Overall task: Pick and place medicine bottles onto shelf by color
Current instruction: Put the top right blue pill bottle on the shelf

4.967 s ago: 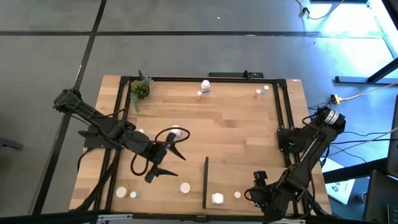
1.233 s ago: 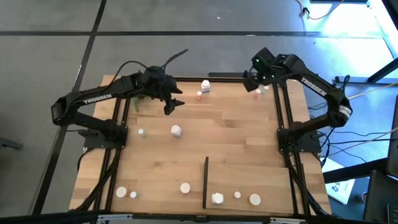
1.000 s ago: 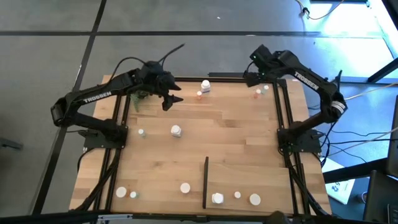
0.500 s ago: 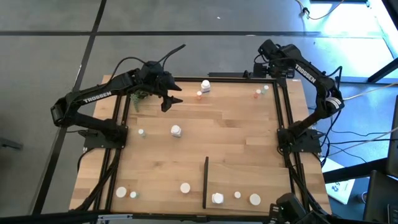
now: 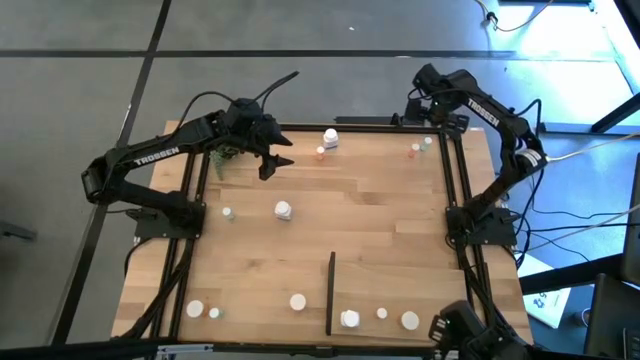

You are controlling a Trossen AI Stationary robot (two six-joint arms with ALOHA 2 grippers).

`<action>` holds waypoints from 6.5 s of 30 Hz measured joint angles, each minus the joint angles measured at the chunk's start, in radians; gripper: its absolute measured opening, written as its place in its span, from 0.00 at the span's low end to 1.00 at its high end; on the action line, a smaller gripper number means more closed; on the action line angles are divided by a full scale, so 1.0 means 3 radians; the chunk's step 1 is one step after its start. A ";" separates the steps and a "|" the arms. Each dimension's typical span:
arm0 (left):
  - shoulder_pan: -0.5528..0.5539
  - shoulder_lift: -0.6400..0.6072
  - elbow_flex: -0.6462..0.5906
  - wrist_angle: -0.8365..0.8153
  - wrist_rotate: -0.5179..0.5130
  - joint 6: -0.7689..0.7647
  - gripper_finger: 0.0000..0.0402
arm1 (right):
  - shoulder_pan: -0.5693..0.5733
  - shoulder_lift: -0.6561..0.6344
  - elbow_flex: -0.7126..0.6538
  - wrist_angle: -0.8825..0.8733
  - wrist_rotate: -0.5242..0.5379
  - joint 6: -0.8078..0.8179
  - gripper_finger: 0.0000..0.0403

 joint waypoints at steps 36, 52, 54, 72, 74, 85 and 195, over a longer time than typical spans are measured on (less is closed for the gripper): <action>0.0567 0.0000 0.0000 0.0048 0.0435 0.1224 0.69 | 0.0055 0.0041 -0.0145 0.0083 0.0239 0.1233 0.64; 0.0567 0.0001 0.0000 0.0048 0.0419 0.1254 0.69 | 0.0055 0.0045 -0.0829 0.0627 0.0217 0.1512 0.64; 0.0567 0.0021 0.0000 0.0050 0.0478 0.1333 0.69 | 0.0055 0.0045 -0.0829 0.0663 0.0215 0.1426 0.64; 0.0571 0.0355 0.0000 0.0053 0.0536 0.1483 0.69 | 0.0055 0.0045 -0.0829 0.0657 0.0213 0.1406 0.64; 0.0575 0.0355 0.0000 0.0053 0.0525 0.1484 0.69 | 0.0055 0.0045 -0.0829 0.0657 0.0213 0.1406 0.64; 0.0573 0.0355 0.0000 0.0052 -0.0009 0.1481 0.69 | 0.0055 0.0043 -0.0828 0.0659 0.0213 0.1404 0.64; 0.0573 0.0353 0.0000 0.0052 -0.0458 0.1476 0.69 | 0.0047 0.0041 -0.1202 0.1325 0.0358 0.1343 0.64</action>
